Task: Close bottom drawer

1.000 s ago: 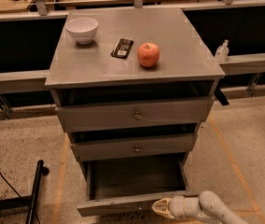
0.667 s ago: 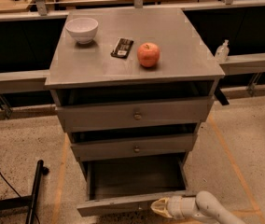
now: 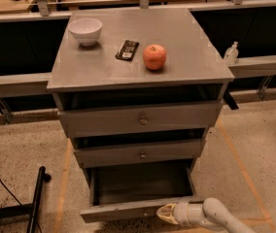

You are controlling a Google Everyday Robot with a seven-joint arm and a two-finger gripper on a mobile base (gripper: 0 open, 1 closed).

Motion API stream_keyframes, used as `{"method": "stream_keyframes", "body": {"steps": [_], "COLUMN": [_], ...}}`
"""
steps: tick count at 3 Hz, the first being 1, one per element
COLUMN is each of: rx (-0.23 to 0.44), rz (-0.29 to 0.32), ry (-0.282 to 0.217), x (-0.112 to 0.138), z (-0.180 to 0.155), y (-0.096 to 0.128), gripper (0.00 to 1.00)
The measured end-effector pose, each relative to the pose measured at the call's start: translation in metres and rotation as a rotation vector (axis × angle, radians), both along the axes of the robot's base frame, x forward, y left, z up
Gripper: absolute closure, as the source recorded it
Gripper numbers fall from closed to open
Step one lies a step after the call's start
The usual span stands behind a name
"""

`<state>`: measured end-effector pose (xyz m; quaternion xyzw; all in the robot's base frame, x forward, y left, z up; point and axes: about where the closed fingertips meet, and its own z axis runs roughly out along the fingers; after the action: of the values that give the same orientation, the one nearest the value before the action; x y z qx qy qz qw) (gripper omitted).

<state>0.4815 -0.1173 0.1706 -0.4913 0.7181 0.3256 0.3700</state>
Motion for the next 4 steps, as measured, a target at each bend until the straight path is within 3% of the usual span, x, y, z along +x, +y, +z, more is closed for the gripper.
{"method": "stream_keyframes", "body": {"steps": [1,2,3,4], "rx": [0.032,0.032,0.053,0.056], "rz": [-0.016,-0.017,-0.029,-0.031], "ry": [-0.036,-0.036,-0.084,-0.091], "x": [0.024,0.022,0.053,0.055], "z": [0.012,0.012,0.025,0.026], "y": [0.02,0.019,0.043,0.044], "gripper": [1.0,1.0,1.0,1.0]}}
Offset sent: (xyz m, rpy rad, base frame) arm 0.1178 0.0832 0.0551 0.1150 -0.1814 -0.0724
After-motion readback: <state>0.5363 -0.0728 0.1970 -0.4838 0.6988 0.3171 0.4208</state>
